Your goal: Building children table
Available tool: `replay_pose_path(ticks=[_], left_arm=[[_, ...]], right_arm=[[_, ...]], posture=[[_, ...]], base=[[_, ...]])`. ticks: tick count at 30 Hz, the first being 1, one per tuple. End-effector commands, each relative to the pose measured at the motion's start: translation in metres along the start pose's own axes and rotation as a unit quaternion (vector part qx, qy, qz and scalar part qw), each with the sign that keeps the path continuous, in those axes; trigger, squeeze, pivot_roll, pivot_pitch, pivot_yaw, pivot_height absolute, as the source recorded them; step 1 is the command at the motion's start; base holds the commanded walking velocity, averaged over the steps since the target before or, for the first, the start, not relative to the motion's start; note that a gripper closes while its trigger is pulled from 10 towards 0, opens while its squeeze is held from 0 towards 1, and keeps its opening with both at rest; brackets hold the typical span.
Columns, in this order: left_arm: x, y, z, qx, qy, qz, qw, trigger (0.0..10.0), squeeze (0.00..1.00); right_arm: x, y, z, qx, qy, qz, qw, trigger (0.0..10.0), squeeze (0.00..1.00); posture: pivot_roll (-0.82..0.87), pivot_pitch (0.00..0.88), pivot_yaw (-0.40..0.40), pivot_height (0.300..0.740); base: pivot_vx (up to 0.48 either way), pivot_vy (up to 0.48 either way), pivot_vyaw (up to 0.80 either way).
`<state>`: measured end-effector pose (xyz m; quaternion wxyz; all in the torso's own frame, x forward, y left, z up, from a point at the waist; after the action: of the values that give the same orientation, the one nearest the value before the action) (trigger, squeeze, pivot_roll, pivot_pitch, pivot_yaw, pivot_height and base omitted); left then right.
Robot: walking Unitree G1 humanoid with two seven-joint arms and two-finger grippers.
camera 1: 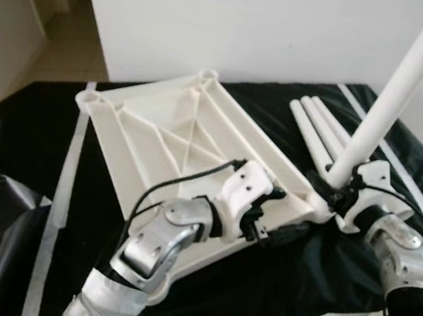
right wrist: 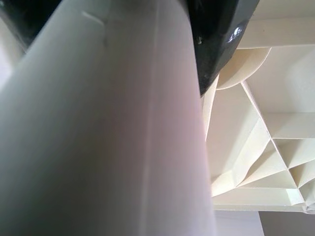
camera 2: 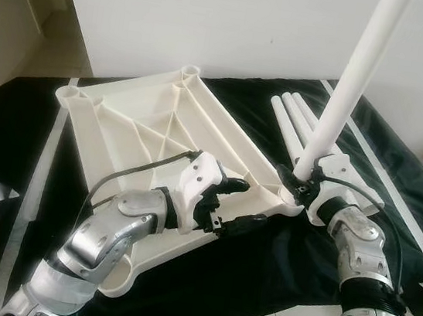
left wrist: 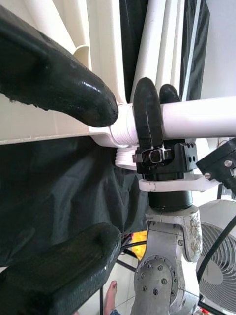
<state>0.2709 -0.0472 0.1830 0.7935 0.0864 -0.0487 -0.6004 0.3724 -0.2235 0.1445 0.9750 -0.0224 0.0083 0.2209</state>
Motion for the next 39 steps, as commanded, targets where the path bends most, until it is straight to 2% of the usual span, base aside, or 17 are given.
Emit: replay_pose_path(ticks=[1, 6, 7, 12, 15, 17, 22, 24, 25, 27, 29, 32, 33, 34, 36, 37, 39], left_arm=[[0.001, 0.005, -0.001, 0.000, 0.009, 0.023, 1.000, 10.0, 0.00], [0.000, 0.006, 0.000, -0.002, 0.006, 0.024, 1.000, 10.0, 0.00], [0.000, 0.006, 0.001, -0.002, 0.005, 0.023, 1.000, 10.0, 0.00], [0.001, 0.006, 0.000, -0.002, 0.006, 0.022, 1.000, 10.0, 0.00], [0.001, 0.008, -0.002, -0.004, 0.008, 0.024, 1.000, 10.0, 0.00], [-0.001, 0.010, -0.005, -0.005, 0.012, 0.030, 0.999, 10.0, 0.00], [-0.002, 0.012, -0.006, -0.006, 0.014, 0.033, 0.999, 10.0, 0.00], [-0.004, 0.015, -0.007, -0.008, 0.014, 0.040, 0.999, 10.0, 0.00], [-0.006, 0.019, -0.007, -0.011, 0.014, 0.046, 0.999, 10.0, 0.00], [-0.006, 0.019, -0.007, -0.011, 0.014, 0.046, 0.999, 10.0, 0.00], [-0.011, 0.024, -0.008, -0.014, 0.014, 0.057, 0.998, 10.0, 0.00], [-0.012, 0.025, -0.009, -0.015, 0.014, 0.060, 0.998, 10.0, 0.00], [-0.014, 0.025, -0.008, -0.015, 0.013, 0.062, 0.998, 10.0, 0.00], [-0.014, 0.025, -0.008, -0.015, 0.013, 0.063, 0.998, 10.0, 0.00], [-0.014, 0.025, -0.008, -0.015, 0.013, 0.063, 0.998, 10.0, 0.00], [-0.014, 0.024, -0.008, -0.015, 0.012, 0.063, 0.998, 10.0, 0.00], [-0.014, 0.024, -0.008, -0.015, 0.012, 0.063, 0.998, 10.0, 0.00]], right_arm=[[-0.006, -0.004, -0.014, 0.010, 0.030, 0.003, 0.999, 0.0, 0.00], [-0.011, -0.006, -0.026, 0.036, 0.041, -0.009, 0.998, 0.0, 0.00], [-0.011, -0.007, -0.027, 0.045, 0.040, -0.019, 0.998, 9.8, 0.00], [-0.008, -0.009, -0.029, 0.066, 0.034, -0.053, 0.996, 10.0, 0.00], [-0.004, -0.011, -0.029, 0.072, 0.029, -0.094, 0.993, 10.0, 0.00], [-0.001, -0.010, -0.029, 0.092, 0.025, -0.150, 0.984, 10.0, 0.00], [-0.001, -0.009, -0.031, 0.104, 0.026, -0.171, 0.979, 10.0, 0.00], [0.002, -0.002, -0.032, 0.112, 0.027, -0.189, 0.975, 10.0, 0.00], [0.004, 0.009, -0.033, 0.131, 0.025, -0.208, 0.969, 10.0, 0.00], [0.004, 0.009, -0.033, 0.131, 0.025, -0.208, 0.969, 10.0, 0.00], [0.008, 0.036, -0.034, 0.163, 0.022, -0.264, 0.950, 10.0, 0.00], [0.008, 0.045, -0.034, 0.179, 0.022, -0.289, 0.940, 10.0, 0.00], [0.005, 0.057, -0.032, 0.199, 0.015, -0.333, 0.922, 10.0, 0.00], [0.003, 0.061, -0.032, 0.208, 0.012, -0.345, 0.915, 10.0, 0.00], [0.003, 0.061, -0.032, 0.208, 0.012, -0.345, 0.915, 10.0, 0.00], [0.001, 0.067, -0.030, 0.210, 0.010, -0.361, 0.909, 10.0, 0.00], [0.001, 0.067, -0.030, 0.210, 0.010, -0.361, 0.909, 10.0, 0.00]], posture=[[-0.09, 0.024, 0.020, 0.740], [-0.09, 0.025, 0.020, 0.740], [-0.09, 0.025, 0.020, 0.740], [-0.09, 0.026, 0.018, 0.740], [-0.09, 0.027, 0.017, 0.740], [-0.10, 0.022, 0.006, 0.740], [-0.10, 0.022, 0.006, 0.740], [-0.09, 0.018, -0.001, 0.740], [-0.09, 0.016, -0.003, 0.740], [-0.09, 0.016, -0.003, 0.740], [-0.08, 0.010, -0.015, 0.740], [-0.08, 0.008, -0.016, 0.740], [-0.08, 0.003, -0.022, 0.740], [-0.08, 0.003, -0.022, 0.740], [-0.08, 0.003, -0.022, 0.740], [-0.08, 0.002, -0.023, 0.740], [-0.08, 0.002, -0.023, 0.740]], base=[[0.000, 0.000, 0.00], [0.000, 0.000, 0.00], [0.000, 0.000, 0.00], [0.000, 0.000, 0.00], [0.000, 0.000, 0.00], [0.000, 0.000, 0.00], [0.000, 0.000, 0.00], [0.000, 0.000, 0.00], [0.000, 0.000, 0.00], [0.000, 0.000, 0.00], [0.000, 0.000, 0.00], [0.000, 0.000, 0.00], [0.000, 0.000, 0.00], [0.000, 0.000, 0.00], [0.000, 0.000, 0.00], [0.000, 0.000, 0.00], [0.000, 0.000, 0.00]])
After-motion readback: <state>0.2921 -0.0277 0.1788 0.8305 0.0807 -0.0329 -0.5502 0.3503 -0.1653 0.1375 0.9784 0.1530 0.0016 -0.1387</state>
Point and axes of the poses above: a point about 5 cm out from each wrist's last joint towards the gripper, its own x axis pointing out of the wrist towards the gripper, its own z axis along the axis of the wrist's last joint, y = z × x, the point moved 5 cm from there along x, pointing out of the wrist towards the gripper, and after that the axes turned 8 degrees about x, right-handed, at the moved point
